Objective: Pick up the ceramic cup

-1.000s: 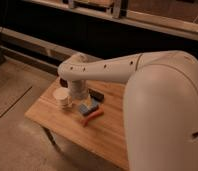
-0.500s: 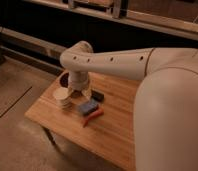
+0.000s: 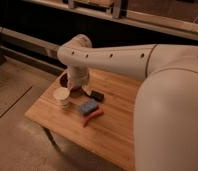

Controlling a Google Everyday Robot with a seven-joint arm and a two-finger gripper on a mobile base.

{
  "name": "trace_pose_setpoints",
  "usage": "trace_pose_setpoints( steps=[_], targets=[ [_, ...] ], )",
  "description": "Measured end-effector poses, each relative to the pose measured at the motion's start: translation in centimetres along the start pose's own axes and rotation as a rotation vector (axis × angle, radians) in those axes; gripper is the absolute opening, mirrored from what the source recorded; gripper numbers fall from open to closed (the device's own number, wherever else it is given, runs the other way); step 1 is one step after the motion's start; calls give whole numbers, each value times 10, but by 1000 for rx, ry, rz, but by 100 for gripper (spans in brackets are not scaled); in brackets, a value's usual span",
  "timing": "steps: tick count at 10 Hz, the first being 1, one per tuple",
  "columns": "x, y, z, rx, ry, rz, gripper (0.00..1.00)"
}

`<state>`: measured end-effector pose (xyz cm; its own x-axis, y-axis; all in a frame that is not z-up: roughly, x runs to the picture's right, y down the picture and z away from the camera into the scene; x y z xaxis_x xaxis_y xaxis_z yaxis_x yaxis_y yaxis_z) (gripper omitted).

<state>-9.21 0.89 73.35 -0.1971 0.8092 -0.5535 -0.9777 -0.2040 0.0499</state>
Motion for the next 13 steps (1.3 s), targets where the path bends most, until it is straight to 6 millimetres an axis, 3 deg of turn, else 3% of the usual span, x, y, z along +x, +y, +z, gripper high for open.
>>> trace_pose_setpoints(
  steps=[3, 6, 11, 12, 13],
  targets=[
    [-13, 24, 32, -50, 47, -38, 65],
    [-22, 36, 43, -67, 65, -65, 65],
    [-22, 38, 70, -96, 136, -64, 65],
    [-20, 37, 77, -100, 154, -60, 62],
    [-16, 35, 86, -99, 176, -53, 53]
  ],
)
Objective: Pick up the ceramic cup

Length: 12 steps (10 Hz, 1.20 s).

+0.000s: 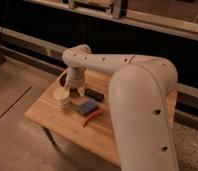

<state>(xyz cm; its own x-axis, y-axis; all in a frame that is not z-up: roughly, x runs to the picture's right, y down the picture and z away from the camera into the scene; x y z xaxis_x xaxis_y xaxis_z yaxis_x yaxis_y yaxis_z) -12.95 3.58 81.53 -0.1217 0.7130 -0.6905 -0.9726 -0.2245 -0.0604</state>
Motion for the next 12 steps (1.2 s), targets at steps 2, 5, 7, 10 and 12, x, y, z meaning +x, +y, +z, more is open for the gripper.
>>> trace_pose_setpoints(
  steps=[2, 5, 7, 10, 12],
  targets=[
    [-1, -5, 10, -17, 11, 9, 34],
    [-3, -12, 15, -72, -25, 0, 3],
    [-2, -22, 11, -76, -53, 2, 0],
    [9, -40, -9, -14, -91, 21, 0],
    [15, -44, -21, 18, -114, 20, 0]
  ],
)
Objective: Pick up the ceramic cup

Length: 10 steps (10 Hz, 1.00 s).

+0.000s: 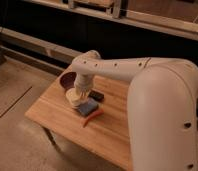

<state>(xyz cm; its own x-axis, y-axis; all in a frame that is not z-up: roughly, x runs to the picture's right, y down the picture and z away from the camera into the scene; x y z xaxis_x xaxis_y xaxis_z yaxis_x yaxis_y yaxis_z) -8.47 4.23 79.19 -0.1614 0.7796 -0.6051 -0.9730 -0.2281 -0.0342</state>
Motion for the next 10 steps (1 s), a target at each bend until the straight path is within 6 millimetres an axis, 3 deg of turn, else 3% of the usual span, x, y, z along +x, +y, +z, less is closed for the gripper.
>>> trace_pose_setpoints(
  steps=[4, 10],
  targets=[
    [5, 1, -18, 46, -29, -10, 0],
    [-8, 33, -48, 78, -66, -54, 0]
  ],
)
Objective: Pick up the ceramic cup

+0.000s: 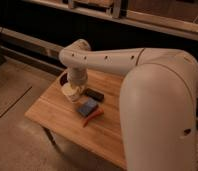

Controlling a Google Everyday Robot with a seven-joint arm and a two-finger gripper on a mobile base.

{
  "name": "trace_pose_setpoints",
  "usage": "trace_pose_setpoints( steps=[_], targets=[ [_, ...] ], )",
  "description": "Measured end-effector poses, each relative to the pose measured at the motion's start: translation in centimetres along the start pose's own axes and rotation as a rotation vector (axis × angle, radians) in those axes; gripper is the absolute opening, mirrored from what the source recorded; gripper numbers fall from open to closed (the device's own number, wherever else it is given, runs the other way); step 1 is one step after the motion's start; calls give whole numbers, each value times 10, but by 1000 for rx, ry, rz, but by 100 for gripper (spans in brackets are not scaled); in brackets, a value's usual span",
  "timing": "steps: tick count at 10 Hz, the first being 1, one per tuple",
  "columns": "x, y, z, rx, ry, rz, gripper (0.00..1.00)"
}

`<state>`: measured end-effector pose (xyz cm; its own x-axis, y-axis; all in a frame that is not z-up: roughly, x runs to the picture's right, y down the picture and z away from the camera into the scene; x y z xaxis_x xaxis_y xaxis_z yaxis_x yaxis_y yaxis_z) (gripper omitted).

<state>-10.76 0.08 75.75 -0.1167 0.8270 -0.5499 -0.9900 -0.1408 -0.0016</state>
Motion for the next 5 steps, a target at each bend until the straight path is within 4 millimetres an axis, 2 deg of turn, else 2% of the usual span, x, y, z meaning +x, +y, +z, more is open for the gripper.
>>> trace_pose_setpoints(
  steps=[2, 5],
  targets=[
    [-3, 7, -13, 1, -21, -12, 0],
    [-3, 8, -16, 3, -24, -2, 0]
  ],
)
